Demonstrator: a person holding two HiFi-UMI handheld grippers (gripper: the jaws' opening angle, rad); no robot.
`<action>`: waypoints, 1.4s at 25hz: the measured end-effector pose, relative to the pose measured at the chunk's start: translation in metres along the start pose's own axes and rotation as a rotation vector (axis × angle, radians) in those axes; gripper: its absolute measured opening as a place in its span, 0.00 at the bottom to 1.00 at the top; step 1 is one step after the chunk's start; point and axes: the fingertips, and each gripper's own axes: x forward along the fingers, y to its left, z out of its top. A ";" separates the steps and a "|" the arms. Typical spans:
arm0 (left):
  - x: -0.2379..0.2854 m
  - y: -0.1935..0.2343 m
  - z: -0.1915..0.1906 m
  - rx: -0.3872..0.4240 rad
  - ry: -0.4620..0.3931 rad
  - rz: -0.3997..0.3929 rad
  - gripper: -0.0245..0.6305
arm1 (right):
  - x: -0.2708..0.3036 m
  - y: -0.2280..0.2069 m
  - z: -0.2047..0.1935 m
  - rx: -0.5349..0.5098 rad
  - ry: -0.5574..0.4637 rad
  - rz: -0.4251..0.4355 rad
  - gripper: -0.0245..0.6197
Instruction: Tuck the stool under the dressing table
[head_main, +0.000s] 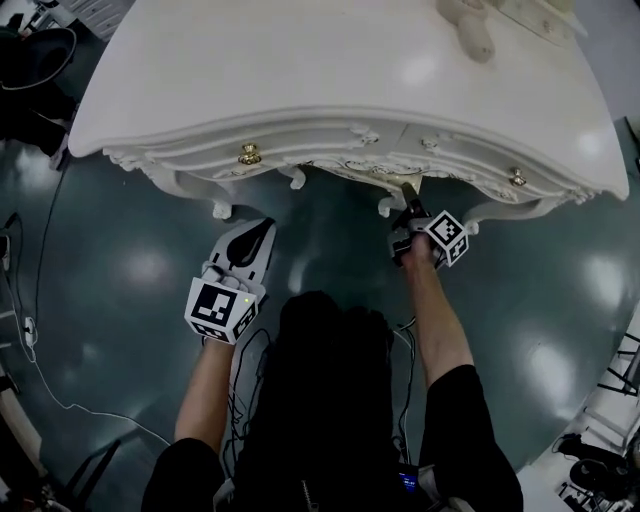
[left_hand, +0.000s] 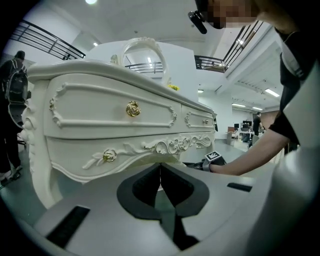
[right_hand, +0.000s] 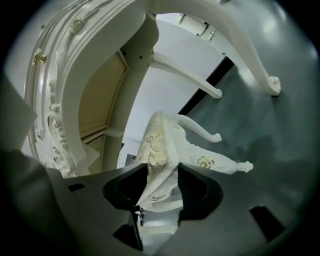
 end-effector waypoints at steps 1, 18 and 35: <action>-0.002 0.004 -0.001 0.003 0.001 0.006 0.07 | 0.005 0.001 0.003 -0.007 -0.009 -0.001 0.34; -0.038 -0.015 0.069 0.016 0.065 -0.021 0.07 | -0.071 0.081 -0.005 -0.638 0.110 -0.155 0.05; -0.129 -0.090 0.311 0.022 0.032 -0.104 0.07 | -0.259 0.393 0.006 -1.112 0.124 -0.062 0.05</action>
